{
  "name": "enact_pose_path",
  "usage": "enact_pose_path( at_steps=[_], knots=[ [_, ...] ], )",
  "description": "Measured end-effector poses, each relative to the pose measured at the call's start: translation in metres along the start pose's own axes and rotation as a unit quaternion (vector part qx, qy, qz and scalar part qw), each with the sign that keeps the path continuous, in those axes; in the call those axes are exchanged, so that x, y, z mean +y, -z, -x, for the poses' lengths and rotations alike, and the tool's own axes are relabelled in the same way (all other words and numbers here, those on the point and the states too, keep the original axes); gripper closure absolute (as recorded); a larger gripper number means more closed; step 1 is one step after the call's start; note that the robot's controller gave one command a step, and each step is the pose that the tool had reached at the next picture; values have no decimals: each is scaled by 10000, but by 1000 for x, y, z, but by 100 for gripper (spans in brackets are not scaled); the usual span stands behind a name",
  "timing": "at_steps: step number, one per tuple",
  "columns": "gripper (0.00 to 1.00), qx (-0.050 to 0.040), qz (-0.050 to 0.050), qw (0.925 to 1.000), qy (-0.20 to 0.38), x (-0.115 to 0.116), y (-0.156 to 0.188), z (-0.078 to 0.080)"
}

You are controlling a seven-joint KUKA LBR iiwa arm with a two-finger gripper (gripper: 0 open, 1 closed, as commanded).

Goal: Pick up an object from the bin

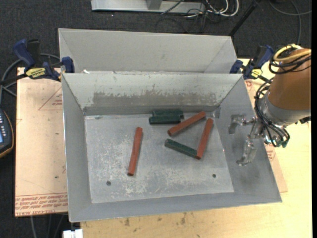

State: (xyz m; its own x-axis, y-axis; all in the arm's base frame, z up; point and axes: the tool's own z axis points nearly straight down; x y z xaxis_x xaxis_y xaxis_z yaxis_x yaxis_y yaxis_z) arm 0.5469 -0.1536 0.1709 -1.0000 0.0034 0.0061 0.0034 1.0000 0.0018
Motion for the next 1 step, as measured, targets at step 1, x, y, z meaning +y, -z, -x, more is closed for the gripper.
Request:
enact_pose_path(
  at_steps=[1],
  knots=[
    [0, -59, -2, 9999, 129, 27, -103, 39]
  ],
)
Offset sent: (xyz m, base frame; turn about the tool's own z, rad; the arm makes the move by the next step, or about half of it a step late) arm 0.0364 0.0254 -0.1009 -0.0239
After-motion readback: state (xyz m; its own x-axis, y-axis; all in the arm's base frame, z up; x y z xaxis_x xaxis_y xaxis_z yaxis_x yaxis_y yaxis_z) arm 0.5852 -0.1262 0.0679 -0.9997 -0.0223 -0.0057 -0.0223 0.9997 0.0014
